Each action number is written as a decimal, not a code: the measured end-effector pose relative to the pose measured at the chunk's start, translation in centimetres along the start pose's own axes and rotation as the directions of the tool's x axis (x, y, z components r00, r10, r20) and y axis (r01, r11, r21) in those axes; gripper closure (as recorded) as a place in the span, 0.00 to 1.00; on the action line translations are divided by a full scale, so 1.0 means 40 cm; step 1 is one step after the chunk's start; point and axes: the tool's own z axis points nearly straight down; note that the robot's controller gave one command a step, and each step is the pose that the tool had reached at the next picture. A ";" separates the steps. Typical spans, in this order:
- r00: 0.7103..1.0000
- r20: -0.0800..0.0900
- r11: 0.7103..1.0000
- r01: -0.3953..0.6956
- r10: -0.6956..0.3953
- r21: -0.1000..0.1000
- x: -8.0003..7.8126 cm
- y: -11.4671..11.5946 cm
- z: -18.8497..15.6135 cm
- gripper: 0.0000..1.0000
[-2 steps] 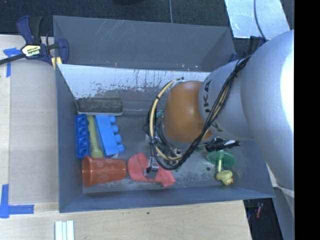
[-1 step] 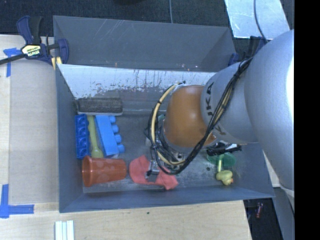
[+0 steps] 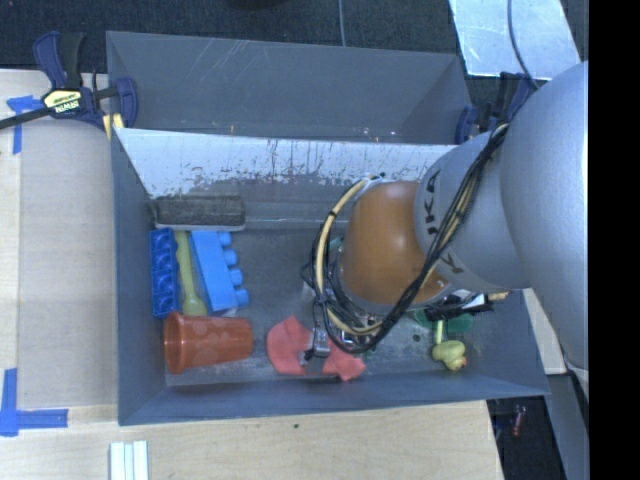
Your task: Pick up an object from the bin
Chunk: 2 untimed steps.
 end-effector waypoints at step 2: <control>0.999 0.006 0.999 -0.033 0.033 -0.005 0.015 -0.021 0.003 1.00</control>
Offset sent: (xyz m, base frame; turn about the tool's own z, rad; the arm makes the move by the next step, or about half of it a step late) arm 0.0000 0.0000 0.0000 0.0000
